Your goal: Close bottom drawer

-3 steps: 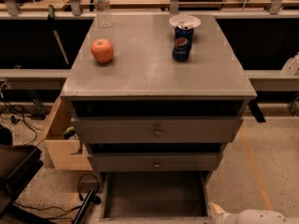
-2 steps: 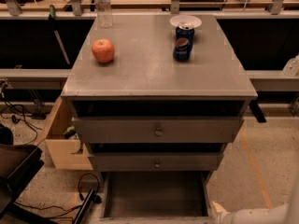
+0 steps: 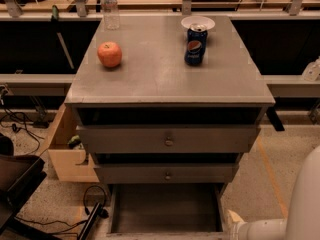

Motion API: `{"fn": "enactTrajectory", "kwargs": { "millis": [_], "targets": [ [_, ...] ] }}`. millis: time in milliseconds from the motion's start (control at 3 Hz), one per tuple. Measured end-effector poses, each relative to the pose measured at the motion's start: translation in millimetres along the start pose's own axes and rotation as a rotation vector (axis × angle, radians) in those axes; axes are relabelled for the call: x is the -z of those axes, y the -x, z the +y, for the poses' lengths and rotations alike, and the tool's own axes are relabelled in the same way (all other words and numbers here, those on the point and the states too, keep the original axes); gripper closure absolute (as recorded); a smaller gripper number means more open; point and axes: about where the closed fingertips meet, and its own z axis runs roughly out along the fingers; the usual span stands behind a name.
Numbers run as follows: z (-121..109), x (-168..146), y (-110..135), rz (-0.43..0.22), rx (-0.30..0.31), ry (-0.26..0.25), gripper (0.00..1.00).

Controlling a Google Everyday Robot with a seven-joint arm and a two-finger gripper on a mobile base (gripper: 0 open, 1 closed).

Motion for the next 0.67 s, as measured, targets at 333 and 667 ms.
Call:
{"fn": "enactTrajectory", "kwargs": {
  "millis": [333, 667],
  "targets": [
    [7.2, -5.7, -0.3, 0.017, 0.000, -0.015, 0.00],
    [36.2, -34.0, 4.4, -0.020, -0.015, -0.012, 0.00]
  ]
}}
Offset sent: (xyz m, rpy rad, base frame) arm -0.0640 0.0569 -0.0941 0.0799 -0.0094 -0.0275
